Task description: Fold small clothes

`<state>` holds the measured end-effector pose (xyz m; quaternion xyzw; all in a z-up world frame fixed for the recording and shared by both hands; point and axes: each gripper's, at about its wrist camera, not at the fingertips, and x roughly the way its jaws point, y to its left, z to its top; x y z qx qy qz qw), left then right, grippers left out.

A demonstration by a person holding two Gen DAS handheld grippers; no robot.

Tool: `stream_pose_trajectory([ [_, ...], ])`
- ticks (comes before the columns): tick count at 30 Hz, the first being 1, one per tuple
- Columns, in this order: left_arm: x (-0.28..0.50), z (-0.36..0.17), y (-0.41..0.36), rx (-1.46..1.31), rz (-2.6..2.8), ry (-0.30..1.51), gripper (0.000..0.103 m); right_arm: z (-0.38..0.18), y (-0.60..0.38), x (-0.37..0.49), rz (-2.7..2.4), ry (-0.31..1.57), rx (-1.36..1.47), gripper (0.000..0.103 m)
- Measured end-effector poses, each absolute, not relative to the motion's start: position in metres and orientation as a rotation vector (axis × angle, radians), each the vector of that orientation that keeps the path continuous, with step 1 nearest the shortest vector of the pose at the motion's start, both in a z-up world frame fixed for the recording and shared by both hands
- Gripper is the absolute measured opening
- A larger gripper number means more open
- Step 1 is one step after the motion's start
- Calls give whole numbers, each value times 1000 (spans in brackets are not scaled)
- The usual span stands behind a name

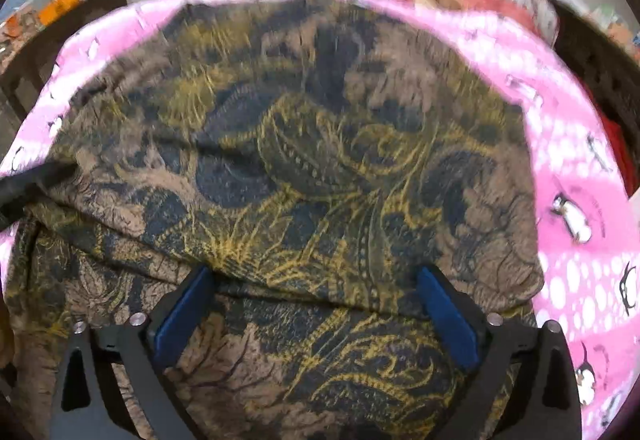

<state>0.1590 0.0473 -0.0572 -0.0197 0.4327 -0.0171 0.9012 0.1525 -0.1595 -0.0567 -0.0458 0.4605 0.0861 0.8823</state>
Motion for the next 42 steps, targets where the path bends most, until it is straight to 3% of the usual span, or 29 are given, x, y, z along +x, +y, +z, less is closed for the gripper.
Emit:
stream_pose_trajectory([
  [32, 153, -64, 36, 10, 14, 836, 68, -57, -156, 152, 172, 954, -109, 103],
  [42, 146, -42, 51, -61, -34, 781, 68, -5, -175, 185, 145, 844, -32, 103],
])
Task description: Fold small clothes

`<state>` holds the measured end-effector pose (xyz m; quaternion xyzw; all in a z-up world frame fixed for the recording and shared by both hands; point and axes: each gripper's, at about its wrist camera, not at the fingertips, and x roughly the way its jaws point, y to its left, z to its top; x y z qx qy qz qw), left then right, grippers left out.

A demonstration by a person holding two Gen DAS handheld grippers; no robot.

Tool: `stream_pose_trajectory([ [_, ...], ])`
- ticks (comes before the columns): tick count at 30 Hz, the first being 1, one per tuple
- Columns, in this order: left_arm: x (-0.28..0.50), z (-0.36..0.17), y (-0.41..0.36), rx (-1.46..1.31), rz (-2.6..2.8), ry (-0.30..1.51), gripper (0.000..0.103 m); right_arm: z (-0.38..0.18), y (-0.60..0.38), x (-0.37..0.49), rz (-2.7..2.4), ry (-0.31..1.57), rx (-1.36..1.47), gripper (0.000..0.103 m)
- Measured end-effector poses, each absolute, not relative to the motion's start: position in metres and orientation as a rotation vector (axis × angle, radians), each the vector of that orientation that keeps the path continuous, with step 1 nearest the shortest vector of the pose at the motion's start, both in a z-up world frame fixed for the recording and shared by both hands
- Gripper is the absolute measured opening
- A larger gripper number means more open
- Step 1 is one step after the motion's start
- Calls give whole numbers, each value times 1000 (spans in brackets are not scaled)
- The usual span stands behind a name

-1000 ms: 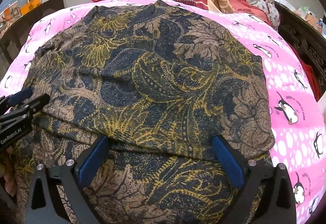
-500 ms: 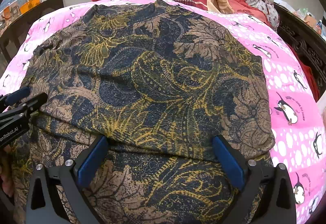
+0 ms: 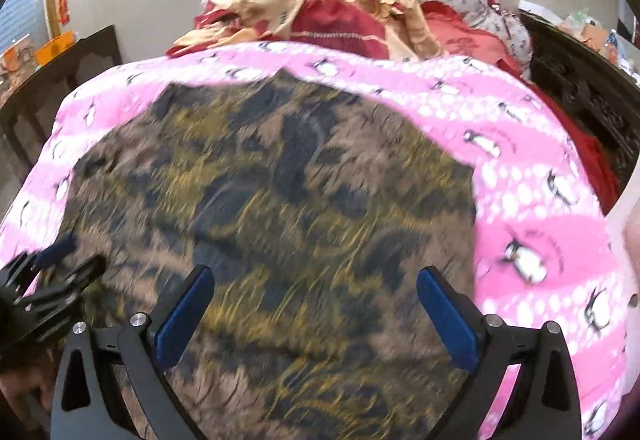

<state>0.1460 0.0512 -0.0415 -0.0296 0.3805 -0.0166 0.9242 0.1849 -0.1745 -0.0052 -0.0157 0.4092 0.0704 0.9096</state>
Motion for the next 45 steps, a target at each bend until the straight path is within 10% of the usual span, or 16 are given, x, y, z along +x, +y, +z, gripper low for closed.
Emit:
stream_pose_trajectory([
  [12, 236, -62, 71, -117, 64, 860, 52, -57, -184, 243, 116, 910, 10, 103],
  [17, 237, -65, 61, -78, 66, 845, 73, -60, -186, 244, 131, 891, 29, 103],
  [19, 242, -66, 60, -100, -7, 863, 99, -62, -187, 246, 137, 894, 32, 103],
  [24, 246, -57, 60, -50, -31, 958, 103, -59, -184, 242, 139, 944, -7, 103],
  [34, 95, -18, 104, 71, -93, 989, 103, -61, -210, 79, 249, 1212, -165, 103],
  [45, -54, -45, 105, -89, -269, 1067, 103, -75, -244, -34, 171, 1028, -6, 103],
])
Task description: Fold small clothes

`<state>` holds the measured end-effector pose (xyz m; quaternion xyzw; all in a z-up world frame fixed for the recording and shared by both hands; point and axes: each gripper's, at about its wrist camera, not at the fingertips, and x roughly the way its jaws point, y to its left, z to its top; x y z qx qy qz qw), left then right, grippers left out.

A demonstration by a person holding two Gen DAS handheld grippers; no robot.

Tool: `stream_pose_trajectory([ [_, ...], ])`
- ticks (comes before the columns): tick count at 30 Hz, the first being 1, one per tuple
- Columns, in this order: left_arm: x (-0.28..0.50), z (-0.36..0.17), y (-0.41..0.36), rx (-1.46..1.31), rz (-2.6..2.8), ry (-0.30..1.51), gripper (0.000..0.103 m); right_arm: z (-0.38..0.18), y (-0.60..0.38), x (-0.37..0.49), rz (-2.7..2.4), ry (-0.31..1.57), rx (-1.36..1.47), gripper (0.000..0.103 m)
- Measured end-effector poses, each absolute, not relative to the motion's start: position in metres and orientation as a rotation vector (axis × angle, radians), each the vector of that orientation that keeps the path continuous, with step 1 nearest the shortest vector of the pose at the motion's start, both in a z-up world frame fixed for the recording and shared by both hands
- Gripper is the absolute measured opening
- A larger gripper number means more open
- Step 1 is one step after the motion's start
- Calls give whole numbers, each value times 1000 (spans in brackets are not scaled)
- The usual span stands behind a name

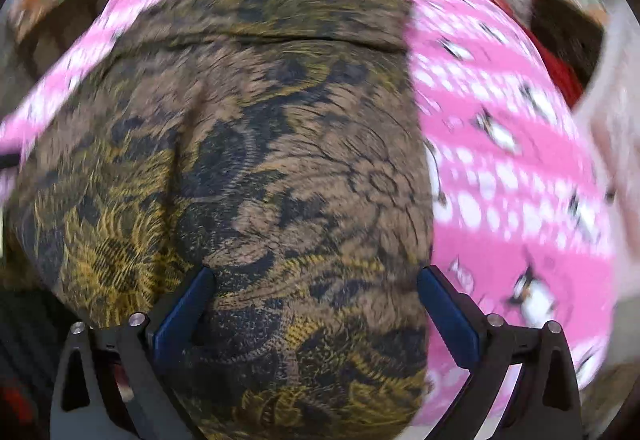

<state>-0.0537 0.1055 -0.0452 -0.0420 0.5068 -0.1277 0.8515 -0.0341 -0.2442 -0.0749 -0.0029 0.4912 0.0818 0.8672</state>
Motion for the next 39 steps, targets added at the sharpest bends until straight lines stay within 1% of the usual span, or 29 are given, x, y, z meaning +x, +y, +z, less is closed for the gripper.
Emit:
stream_pose_trajectory([
  [3, -87, -46, 107, -133, -300, 1064, 103, -77, -247, -41, 137, 993, 53, 103],
  [6, -108, -56, 109, -217, -359, 1100, 103, -78, -241, -51, 115, 962, 57, 103],
  [8, -112, -64, 110, -257, -401, 1104, 99, -77, -235, -50, 116, 964, 57, 103],
  [9, -110, -69, 111, -279, -421, 1110, 91, -77, -235, -48, 120, 973, 58, 103],
  [10, -106, -73, 110, -295, -441, 1119, 88, -76, -235, -46, 123, 981, 59, 103],
  [13, -97, -86, 109, -308, -471, 1150, 88, -74, -236, -42, 141, 1013, 55, 103],
  [15, -92, -87, 108, -276, -511, 1143, 88, -74, -238, -39, 150, 1025, 56, 103],
  [20, -82, -87, 111, -343, -614, 1143, 88, -74, -238, -45, 143, 1019, 68, 103],
  [21, -84, -85, 109, -359, -660, 1140, 86, -74, -238, -46, 139, 1018, 69, 103],
  [22, -86, -84, 105, -381, -721, 1141, 75, -74, -238, -46, 138, 1018, 69, 103],
  [23, -87, -84, 99, -387, -766, 1149, 69, -74, -238, -46, 138, 1020, 67, 103],
  [25, -90, -90, 86, -326, -761, 1173, 64, -74, -238, -46, 142, 1026, 67, 103],
  [26, -91, -94, 83, -307, -751, 1193, 57, -73, -239, -46, 146, 1031, 65, 103],
  [27, -92, -95, 82, -300, -732, 1201, 40, -70, -240, -46, 152, 1035, 62, 103],
  [28, -93, -95, 86, -300, -702, 1198, 36, -64, -242, -50, 161, 1032, 54, 102],
  [29, -94, -93, 90, -306, -684, 1189, 36, -56, -246, -55, 166, 1012, 49, 99],
  [31, -98, -86, 96, -300, -654, 1164, 36, -41, -257, -70, 171, 953, 49, 99],
  [34, -104, -74, 101, -310, -652, 1130, 33, -23, -280, -102, 208, 889, 36, 100],
  [39, -97, -78, 87, -278, -693, 1136, 34, -41, -301, -136, 309, 935, 61, 100],
])
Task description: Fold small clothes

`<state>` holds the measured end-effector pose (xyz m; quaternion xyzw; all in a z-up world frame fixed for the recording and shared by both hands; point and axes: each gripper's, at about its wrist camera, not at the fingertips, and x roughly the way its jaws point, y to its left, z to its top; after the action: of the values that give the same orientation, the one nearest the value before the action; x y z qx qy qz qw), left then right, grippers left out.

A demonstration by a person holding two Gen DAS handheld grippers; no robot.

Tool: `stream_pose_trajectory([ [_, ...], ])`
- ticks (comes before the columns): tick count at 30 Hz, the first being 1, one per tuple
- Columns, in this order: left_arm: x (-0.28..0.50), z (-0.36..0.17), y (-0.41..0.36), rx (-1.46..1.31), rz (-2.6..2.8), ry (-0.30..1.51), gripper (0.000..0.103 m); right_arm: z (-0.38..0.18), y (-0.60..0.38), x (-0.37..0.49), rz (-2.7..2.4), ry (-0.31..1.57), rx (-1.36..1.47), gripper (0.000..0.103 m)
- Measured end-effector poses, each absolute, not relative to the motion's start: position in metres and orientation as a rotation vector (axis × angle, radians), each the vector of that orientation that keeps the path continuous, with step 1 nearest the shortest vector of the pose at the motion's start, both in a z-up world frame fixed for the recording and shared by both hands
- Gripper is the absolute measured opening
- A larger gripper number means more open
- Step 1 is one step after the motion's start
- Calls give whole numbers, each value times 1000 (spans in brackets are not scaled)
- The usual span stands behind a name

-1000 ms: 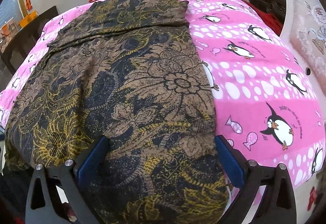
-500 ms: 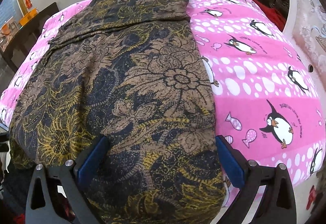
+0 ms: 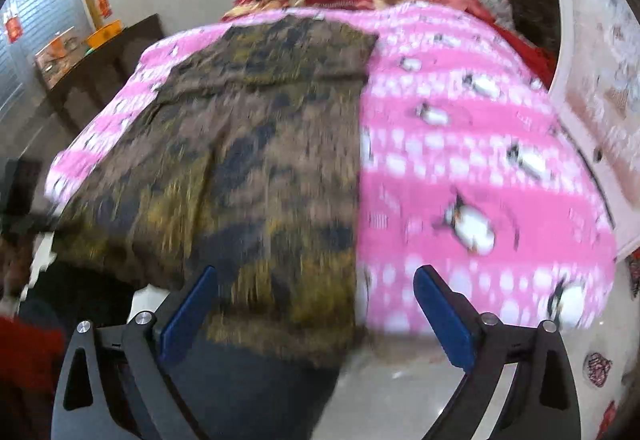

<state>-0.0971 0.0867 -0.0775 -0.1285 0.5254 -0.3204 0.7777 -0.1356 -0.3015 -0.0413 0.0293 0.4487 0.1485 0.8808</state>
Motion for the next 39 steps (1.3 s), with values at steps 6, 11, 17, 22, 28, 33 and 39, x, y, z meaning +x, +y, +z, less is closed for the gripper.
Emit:
stream_pose_trajectory([
  [6, -83, -94, 87, -302, -668, 1191, 45, -70, -304, -144, 465, 946, 147, 100],
  [11, -86, -95, 89, -308, -669, 1183, 44, -108, -312, -128, 522, 1018, 234, 82],
  [17, -103, -80, 91, -297, -654, 1140, 8, -111, -315, -121, 622, 1027, 291, 41],
  [22, -116, -64, 97, -312, -642, 1118, 8, -83, -319, -142, 698, 1003, 286, 10],
  [28, -117, -56, 113, -362, -643, 1098, 16, -59, -334, -146, 689, 895, 344, 8],
  [33, -118, -76, 115, -372, -597, 1151, 27, -82, -320, -134, 699, 969, 345, 9],
  [39, -119, -83, 123, -422, -601, 1141, 37, -89, -316, -122, 666, 956, 388, 32],
])
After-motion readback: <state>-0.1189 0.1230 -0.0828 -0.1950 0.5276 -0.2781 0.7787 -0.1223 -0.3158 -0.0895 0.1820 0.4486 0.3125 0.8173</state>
